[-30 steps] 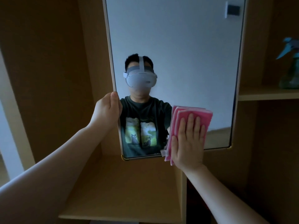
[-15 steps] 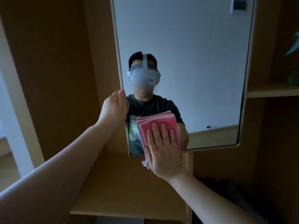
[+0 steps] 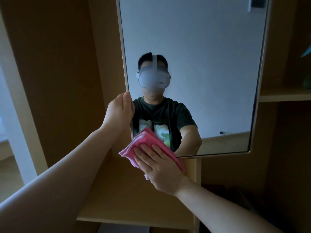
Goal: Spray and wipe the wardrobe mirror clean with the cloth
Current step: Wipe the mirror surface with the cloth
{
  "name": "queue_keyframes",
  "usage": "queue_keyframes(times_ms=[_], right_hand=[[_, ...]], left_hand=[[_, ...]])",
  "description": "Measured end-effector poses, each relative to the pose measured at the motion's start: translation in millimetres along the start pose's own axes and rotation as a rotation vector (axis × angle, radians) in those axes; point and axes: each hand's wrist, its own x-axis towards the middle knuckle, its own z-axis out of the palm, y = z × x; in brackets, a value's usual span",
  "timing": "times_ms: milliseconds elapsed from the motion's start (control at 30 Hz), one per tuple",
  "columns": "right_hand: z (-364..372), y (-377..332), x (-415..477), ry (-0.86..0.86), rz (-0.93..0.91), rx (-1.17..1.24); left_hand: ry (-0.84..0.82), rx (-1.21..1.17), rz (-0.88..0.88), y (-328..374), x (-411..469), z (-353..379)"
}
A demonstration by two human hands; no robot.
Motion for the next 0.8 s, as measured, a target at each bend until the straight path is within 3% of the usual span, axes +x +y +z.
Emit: queue_keyframes(times_ms=[233,433,667,800], right_hand=[[0.7,10.0,-5.5,0.035,-0.143,0.228],[-11.9,23.7,5.5,0.121,-0.158,0.465],[-72.2,70.2,52.1,0.237,0.118,0.677],[-119.0,117.6,106.6,0.17,0.313,0.798]], left_hand=[[0.034,-0.001,-0.017,-3.7,-1.7,3.7],[0.029,-0.012,-0.021,-8.7,0.4,3.0],[0.148,-0.094,0.085,7.7,23.9,-20.7],[0.039,-0.16,0.21,49.4,69.3,-47.7]])
